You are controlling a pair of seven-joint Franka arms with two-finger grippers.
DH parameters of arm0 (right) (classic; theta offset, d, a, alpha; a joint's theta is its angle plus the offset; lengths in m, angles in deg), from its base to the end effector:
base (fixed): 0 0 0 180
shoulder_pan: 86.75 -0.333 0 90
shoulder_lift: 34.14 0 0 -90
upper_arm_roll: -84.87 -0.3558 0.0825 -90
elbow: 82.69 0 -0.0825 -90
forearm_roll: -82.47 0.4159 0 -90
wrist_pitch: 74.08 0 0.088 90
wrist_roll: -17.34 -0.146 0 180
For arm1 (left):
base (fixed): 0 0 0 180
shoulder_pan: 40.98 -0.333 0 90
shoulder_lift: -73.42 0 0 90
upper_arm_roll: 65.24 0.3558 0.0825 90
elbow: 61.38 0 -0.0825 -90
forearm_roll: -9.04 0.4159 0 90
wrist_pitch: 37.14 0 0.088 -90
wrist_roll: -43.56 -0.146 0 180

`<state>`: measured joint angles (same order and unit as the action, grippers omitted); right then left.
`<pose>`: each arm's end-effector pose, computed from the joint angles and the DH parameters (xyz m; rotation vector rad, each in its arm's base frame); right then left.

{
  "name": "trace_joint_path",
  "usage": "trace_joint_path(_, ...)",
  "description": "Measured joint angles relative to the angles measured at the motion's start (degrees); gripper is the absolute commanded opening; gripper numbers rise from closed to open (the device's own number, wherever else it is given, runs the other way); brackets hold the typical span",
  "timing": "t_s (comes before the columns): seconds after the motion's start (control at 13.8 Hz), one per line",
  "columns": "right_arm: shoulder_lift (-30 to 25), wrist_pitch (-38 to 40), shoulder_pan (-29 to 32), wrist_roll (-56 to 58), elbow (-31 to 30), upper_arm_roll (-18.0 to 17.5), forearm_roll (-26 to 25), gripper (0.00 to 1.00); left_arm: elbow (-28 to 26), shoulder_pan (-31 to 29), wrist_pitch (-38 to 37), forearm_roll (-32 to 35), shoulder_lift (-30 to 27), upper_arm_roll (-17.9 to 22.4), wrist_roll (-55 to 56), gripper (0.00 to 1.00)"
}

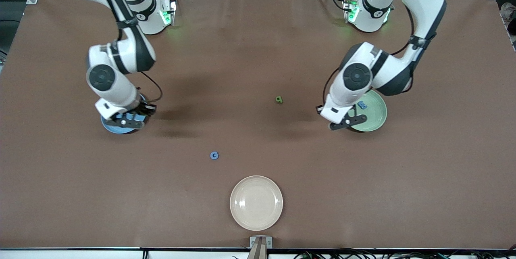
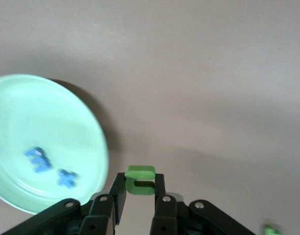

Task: Sort uppercase to blue plate, lowercase to green plate
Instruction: 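Drop the u on the green plate while the right gripper drops the B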

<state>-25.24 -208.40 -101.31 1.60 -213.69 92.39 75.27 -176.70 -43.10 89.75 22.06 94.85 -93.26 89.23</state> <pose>0.5380 0.0602 0.2540 3.0153 -0.0890 -0.1117 0.5642 -0.2531 0.2535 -3.0525 -0.3298 0.1475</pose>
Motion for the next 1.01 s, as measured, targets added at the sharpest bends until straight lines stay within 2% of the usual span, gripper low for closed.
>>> trace_joint_path(0.07, -2.40, 0.01, 2.51, 3.68, -2.14, -0.01, -0.03, 0.11, -0.73, -1.55, 0.00, 0.00, -0.31, -0.05, -2.37, 0.12)
trace_joint_path(0.14, -4.74, 0.03, 5.18, 7.27, -4.18, -0.03, -0.07, 0.12, -1.40, -3.17, 0.04, 0.00, -0.47, -0.07, -4.62, 0.12)
trace_joint_path(0.43, -10.16, 0.64, 13.84, 16.77, -9.33, -0.07, -0.23, 0.11, -5.78, -8.11, 5.27, 0.29, -0.48, -0.09, -9.24, 0.12)
trace_joint_path(0.72, -11.22, 0.03, 14.29, 17.29, -12.14, -0.75, -0.23, 0.11, -10.98, -10.39, 11.59, 0.30, 0.12, -0.09, -11.59, 0.12)
trace_joint_path(1.01, -9.77, -2.53, 14.28, 17.29, -13.01, -1.17, -0.23, 0.11, -12.89, -10.42, 13.20, 0.31, 0.71, -0.11, -12.83, 0.13)
